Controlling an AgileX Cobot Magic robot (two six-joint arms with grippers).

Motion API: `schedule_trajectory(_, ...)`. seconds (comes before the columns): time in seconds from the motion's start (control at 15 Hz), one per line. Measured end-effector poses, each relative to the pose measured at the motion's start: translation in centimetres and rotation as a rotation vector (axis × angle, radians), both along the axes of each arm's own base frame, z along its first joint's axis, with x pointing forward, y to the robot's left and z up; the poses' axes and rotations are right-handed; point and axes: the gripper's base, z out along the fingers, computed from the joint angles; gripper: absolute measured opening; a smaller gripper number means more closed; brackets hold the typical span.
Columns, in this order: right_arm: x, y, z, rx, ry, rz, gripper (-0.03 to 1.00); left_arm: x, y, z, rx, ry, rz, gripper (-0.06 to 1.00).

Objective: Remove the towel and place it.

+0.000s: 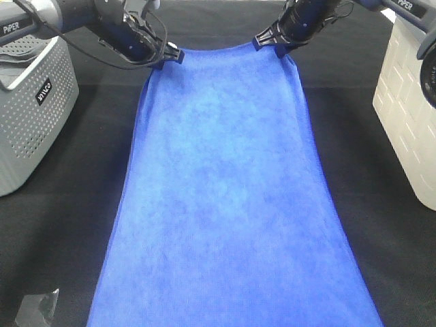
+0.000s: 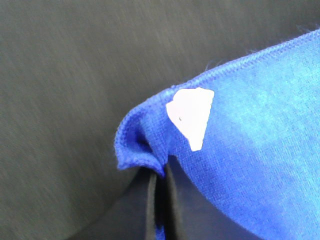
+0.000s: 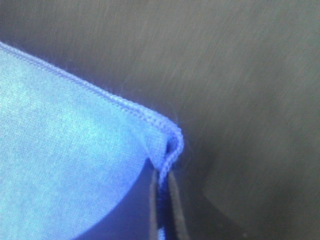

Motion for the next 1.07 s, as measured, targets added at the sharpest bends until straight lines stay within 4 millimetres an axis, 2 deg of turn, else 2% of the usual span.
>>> schedule_trajectory(0.47,0.8,0.1,0.8,0.022,-0.126,0.001,0.0,0.9,0.1,0.9,0.005,-0.148,0.009,0.0)
schedule_trajectory(0.67,1.0,0.1,0.7,0.024,-0.138,-0.001,0.0,1.0,0.1,0.4,0.009,-0.154,0.009,0.0)
schedule_trajectory(1.07,1.7,-1.1,-2.5,0.071,-0.092,-0.037,0.0,1.5,0.0,-2.0,0.01,-0.166,0.014,0.0)
